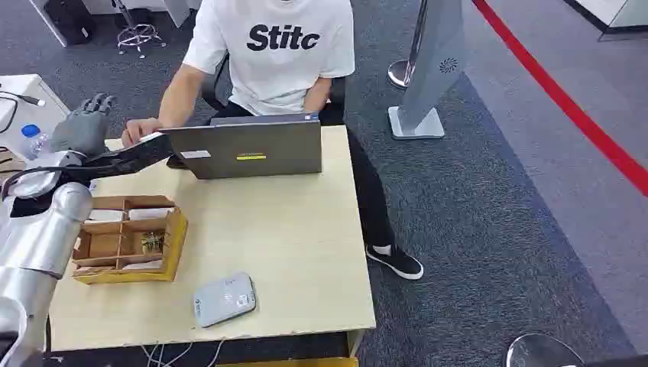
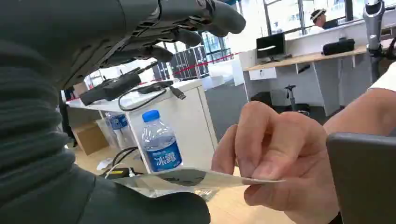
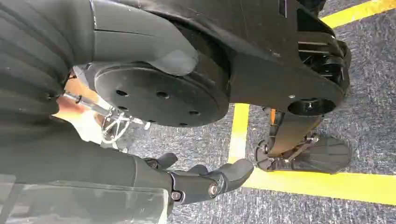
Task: Pass the card to the sensor for recognition and then transmit it.
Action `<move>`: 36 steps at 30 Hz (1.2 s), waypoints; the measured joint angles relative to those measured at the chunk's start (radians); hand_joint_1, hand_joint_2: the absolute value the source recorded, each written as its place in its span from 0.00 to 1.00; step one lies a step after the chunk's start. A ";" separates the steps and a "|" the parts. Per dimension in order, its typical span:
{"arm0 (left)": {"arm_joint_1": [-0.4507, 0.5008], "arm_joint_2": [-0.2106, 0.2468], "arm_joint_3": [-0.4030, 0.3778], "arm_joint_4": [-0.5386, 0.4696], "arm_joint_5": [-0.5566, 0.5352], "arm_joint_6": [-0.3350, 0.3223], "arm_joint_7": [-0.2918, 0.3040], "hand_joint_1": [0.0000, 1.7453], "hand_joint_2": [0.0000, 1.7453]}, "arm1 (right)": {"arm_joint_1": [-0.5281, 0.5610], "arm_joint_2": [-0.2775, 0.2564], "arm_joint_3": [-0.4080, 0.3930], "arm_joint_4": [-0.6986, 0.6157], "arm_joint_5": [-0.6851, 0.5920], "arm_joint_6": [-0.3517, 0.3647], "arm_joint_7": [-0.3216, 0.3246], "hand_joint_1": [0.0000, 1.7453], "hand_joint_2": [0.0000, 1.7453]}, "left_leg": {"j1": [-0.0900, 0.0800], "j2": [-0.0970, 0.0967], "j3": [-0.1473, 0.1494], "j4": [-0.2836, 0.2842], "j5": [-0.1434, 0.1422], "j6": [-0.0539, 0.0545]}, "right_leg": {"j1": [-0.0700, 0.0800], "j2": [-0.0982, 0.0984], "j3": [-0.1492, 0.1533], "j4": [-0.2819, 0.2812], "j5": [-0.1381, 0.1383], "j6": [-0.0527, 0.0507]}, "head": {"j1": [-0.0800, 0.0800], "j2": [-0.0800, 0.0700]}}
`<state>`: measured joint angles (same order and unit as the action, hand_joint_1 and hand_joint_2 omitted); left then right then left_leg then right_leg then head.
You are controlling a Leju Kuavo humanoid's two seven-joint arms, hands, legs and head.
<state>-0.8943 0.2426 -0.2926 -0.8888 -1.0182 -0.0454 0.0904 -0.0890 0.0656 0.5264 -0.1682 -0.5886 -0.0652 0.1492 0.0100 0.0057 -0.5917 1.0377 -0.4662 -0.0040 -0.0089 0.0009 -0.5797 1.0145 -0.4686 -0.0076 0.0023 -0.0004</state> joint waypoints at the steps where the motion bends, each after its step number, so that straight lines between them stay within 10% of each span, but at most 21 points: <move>1: 0.000 0.000 0.000 0.000 0.000 0.000 0.000 0.00 1.00 | 0.000 0.000 0.000 0.000 0.000 0.000 0.000 0.00 1.00 | 0.000 0.000 0.000 0.000 0.000 0.000 | 0.000 0.000 0.000 0.000 0.000 0.000 | 0.000 0.000; 23: 0.000 0.000 0.000 0.000 0.000 0.000 0.000 0.00 1.00 | 0.000 0.000 0.000 0.000 0.000 0.000 0.000 0.00 1.00 | 0.000 0.000 0.000 0.000 0.000 0.000 | 0.000 0.000 0.000 0.000 0.000 0.000 | 0.000 0.000; 24: 0.000 0.000 0.000 0.000 0.000 0.000 0.000 1.00 1.00 | 0.000 0.000 0.000 0.000 0.000 0.000 0.000 0.00 1.00 | 0.000 0.000 0.000 0.000 0.000 0.000 | 0.000 0.000 0.000 0.000 0.000 0.000 | 0.000 0.000; 29: 0.048 -0.002 0.000 -0.082 0.062 0.114 -0.099 1.00 1.00 | 0.003 0.000 0.000 0.000 0.000 -0.014 0.000 0.00 1.00 | 0.000 0.000 0.000 0.000 0.000 0.000 | 0.000 0.000 0.000 0.000 0.000 0.000 | 0.000 0.000; 36: 0.116 -0.005 0.000 -0.227 0.068 0.092 -0.076 1.00 1.00 | 0.004 0.000 0.000 0.000 -0.003 -0.018 -0.007 0.00 1.00 | 0.000 0.000 -0.002 0.000 0.000 0.000 | 0.000 -0.001 -0.001 0.000 0.000 0.001 | 0.000 0.000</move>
<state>-0.7783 0.2373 -0.2922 -1.1159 -0.9506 0.0465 0.0149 -0.0845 0.0656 0.5264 -0.1678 -0.5917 -0.0832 0.1423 0.0099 0.0052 -0.5934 1.0377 -0.4663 -0.0037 -0.0090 0.0001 -0.5807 1.0143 -0.4690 -0.0070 0.0027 -0.0004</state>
